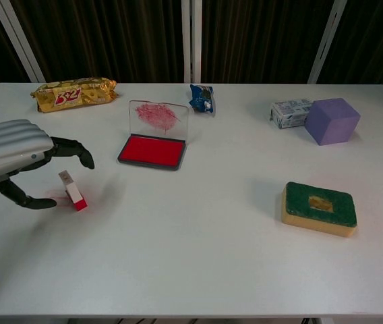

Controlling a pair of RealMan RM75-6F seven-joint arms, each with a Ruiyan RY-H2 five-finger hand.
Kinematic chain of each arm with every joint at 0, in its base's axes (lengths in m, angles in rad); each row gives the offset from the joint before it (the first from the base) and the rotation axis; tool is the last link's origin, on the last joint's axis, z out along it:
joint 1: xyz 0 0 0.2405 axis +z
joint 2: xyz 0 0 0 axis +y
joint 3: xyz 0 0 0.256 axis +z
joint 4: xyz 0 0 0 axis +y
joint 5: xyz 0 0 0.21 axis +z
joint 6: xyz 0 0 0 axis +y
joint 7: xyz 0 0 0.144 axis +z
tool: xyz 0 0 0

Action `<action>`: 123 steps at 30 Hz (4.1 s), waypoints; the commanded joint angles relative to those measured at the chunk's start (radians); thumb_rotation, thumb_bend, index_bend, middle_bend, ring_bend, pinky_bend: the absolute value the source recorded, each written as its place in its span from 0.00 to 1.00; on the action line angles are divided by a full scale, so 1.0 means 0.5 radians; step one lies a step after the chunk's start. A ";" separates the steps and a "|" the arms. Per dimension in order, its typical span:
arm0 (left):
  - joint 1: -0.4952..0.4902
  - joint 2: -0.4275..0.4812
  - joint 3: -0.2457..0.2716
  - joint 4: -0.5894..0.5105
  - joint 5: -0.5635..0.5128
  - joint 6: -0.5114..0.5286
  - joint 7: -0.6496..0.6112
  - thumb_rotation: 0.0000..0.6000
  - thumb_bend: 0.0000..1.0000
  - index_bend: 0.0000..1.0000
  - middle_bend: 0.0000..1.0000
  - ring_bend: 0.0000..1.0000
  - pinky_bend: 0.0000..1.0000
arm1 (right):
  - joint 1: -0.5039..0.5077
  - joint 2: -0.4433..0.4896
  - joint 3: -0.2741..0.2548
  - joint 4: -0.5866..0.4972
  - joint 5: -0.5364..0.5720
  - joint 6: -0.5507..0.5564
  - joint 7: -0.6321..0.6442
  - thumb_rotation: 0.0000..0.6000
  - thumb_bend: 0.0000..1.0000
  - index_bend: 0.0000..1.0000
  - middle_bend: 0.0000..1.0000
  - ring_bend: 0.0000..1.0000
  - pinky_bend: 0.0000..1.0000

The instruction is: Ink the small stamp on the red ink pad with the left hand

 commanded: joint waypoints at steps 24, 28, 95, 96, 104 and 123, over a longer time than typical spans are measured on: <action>-0.056 -0.224 0.094 0.377 -0.030 0.146 -0.084 1.00 0.31 0.46 0.47 0.93 1.00 | -0.007 -0.016 -0.003 0.037 0.014 -0.015 0.025 1.00 0.27 0.00 0.00 0.00 0.00; -0.059 -0.247 0.102 0.404 -0.040 0.158 -0.105 1.00 0.31 0.47 0.47 0.93 1.00 | -0.009 -0.014 -0.002 0.035 0.017 -0.014 0.022 1.00 0.27 0.00 0.00 0.00 0.00; -0.800 -0.485 -0.571 0.239 -1.237 -0.938 0.211 1.00 0.39 0.58 0.59 1.00 1.00 | -0.041 -0.009 -0.015 0.113 0.033 -0.008 0.149 1.00 0.28 0.00 0.00 0.00 0.00; -0.799 -0.495 -0.572 0.250 -1.239 -0.934 0.203 1.00 0.39 0.58 0.60 1.00 1.00 | -0.044 -0.008 -0.015 0.118 0.035 -0.006 0.157 1.00 0.28 0.00 0.00 0.00 0.00; -0.811 -0.572 -0.562 0.362 -1.238 -0.958 0.162 1.00 0.40 0.58 0.60 1.00 1.00 | -0.056 -0.014 -0.016 0.147 0.033 0.004 0.193 1.00 0.28 0.00 0.00 0.00 0.00; -0.795 -0.601 -0.553 0.467 -1.167 -0.920 0.049 1.00 0.41 0.60 0.61 1.00 1.00 | -0.048 -0.014 -0.006 0.125 0.029 0.001 0.167 1.00 0.29 0.00 0.00 0.00 0.00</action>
